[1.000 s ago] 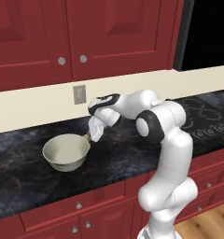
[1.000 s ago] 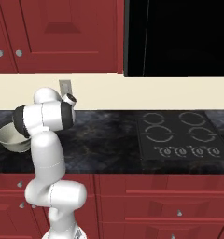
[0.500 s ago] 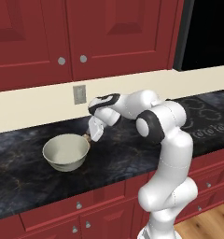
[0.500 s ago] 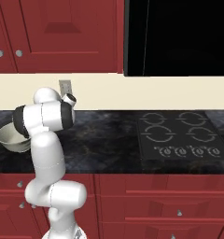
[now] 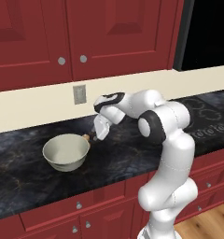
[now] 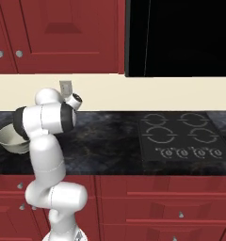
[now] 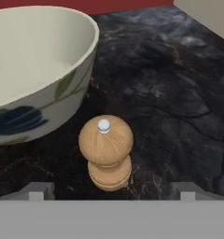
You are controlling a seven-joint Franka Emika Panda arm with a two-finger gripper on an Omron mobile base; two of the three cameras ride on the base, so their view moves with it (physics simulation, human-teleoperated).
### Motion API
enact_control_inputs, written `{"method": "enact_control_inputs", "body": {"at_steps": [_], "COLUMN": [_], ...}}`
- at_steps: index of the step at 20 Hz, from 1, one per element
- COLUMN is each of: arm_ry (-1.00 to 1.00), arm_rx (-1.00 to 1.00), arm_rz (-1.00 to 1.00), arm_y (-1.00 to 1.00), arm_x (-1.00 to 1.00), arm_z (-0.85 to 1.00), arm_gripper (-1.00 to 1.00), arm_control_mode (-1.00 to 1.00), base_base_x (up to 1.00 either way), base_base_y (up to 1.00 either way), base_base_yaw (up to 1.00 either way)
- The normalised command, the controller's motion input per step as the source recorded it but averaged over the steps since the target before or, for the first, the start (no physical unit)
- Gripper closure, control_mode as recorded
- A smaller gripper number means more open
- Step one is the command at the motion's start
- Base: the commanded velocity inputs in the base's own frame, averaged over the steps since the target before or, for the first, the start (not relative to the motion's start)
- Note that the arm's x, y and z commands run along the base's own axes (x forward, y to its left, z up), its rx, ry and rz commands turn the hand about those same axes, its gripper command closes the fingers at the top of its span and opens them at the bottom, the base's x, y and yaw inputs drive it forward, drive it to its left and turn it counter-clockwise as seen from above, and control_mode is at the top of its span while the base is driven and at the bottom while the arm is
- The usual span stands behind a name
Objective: Retrieve the bottle and the shaker from the cabinet and place them next to the mixing bowl on the counter. Then add garlic from the fridge to the mixing bowl.
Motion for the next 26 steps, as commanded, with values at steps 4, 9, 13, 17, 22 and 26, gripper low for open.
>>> {"method": "enact_control_inputs", "body": {"at_steps": [4,9,13,17,22,26], "arm_ry": [-0.03,0.0,0.0,0.02,0.17,0.32], "arm_rx": [0.07,0.1,0.07,0.03,0.0,-0.07], "arm_rz": [-0.01,-0.09,-0.26,-0.34,-0.38,-0.42], "arm_y": [-0.73,-0.67,-0.65,-0.49,-0.28,-0.04], "arm_x": [-0.09,-0.54,-0.59,-0.61,-0.31,-0.09], "arm_z": [0.01,0.0,0.13,0.38,0.44,0.59], "arm_gripper": [-1.0,-1.0,-1.0,-1.0,-1.0,-1.0], "arm_control_mode": [-1.0,-1.0,-1.0,-1.0,-1.0,-1.0], "base_base_x": [0.0,0.0,0.0,0.0,0.0,0.0], "base_base_y": [0.0,0.0,0.0,0.0,0.0,0.0], "base_base_yaw": [0.0,0.0,0.0,0.0,0.0,0.0]}}
